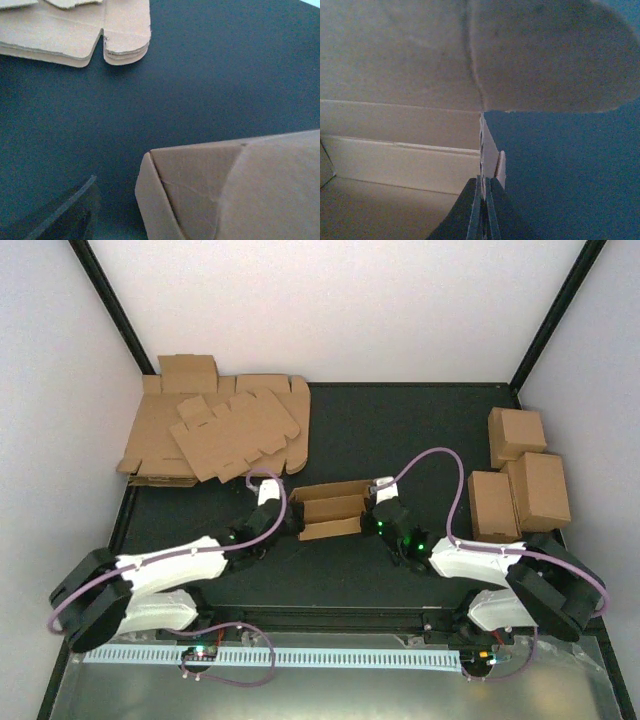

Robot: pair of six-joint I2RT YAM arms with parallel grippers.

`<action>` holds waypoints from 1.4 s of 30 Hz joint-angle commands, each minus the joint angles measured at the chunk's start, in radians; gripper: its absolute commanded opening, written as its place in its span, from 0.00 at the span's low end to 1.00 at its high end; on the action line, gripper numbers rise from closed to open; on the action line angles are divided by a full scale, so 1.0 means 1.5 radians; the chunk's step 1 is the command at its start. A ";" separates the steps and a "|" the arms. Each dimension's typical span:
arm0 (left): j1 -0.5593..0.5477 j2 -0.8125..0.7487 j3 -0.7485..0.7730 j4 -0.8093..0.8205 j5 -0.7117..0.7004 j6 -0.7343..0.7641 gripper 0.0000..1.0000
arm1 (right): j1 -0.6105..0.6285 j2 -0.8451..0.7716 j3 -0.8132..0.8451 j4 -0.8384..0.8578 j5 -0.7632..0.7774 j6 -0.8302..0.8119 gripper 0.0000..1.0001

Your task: Fold the paper box

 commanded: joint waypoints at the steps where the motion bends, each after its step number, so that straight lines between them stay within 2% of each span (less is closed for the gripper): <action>1: -0.002 -0.090 0.033 -0.143 0.043 0.043 0.74 | 0.003 0.005 -0.008 -0.013 0.018 -0.014 0.04; 5: -0.002 -0.181 0.033 -0.217 0.096 0.078 0.82 | 0.002 0.007 -0.008 -0.007 0.014 -0.026 0.03; 7: -0.002 -0.241 0.033 -0.227 0.155 0.131 0.93 | 0.003 0.006 -0.011 -0.001 0.008 -0.032 0.03; 9: -0.002 -0.288 0.029 -0.197 0.224 0.225 0.98 | 0.002 0.004 -0.014 0.007 0.000 -0.041 0.03; 13: 0.002 -0.324 0.068 -0.195 0.245 0.342 0.99 | 0.003 0.001 -0.015 0.010 -0.018 -0.058 0.03; 17: 0.025 -0.273 0.151 -0.236 0.274 0.426 0.98 | 0.002 0.001 -0.014 0.007 -0.025 -0.067 0.03; 21: 0.055 -0.155 0.257 -0.305 0.351 0.521 0.89 | 0.003 0.006 -0.012 0.005 -0.032 -0.074 0.03; 24: 0.066 -0.072 0.353 -0.391 0.371 0.579 0.84 | 0.002 0.011 -0.006 -0.002 -0.032 -0.077 0.03; 29: 0.068 0.056 0.450 -0.470 0.407 0.667 0.76 | 0.002 0.015 -0.003 -0.003 -0.035 -0.081 0.02; 33: 0.069 0.132 0.517 -0.546 0.426 0.689 0.60 | 0.002 0.020 0.000 -0.005 -0.040 -0.083 0.02; 37: 0.068 0.165 0.536 -0.555 0.418 0.691 0.54 | 0.003 0.025 0.002 -0.002 -0.047 -0.083 0.02; 40: 0.068 0.180 0.543 -0.556 0.401 0.689 0.38 | 0.003 0.027 0.003 -0.001 -0.048 -0.085 0.02; 42: 0.068 0.192 0.549 -0.561 0.391 0.689 0.15 | 0.003 0.029 0.005 -0.003 -0.047 -0.087 0.02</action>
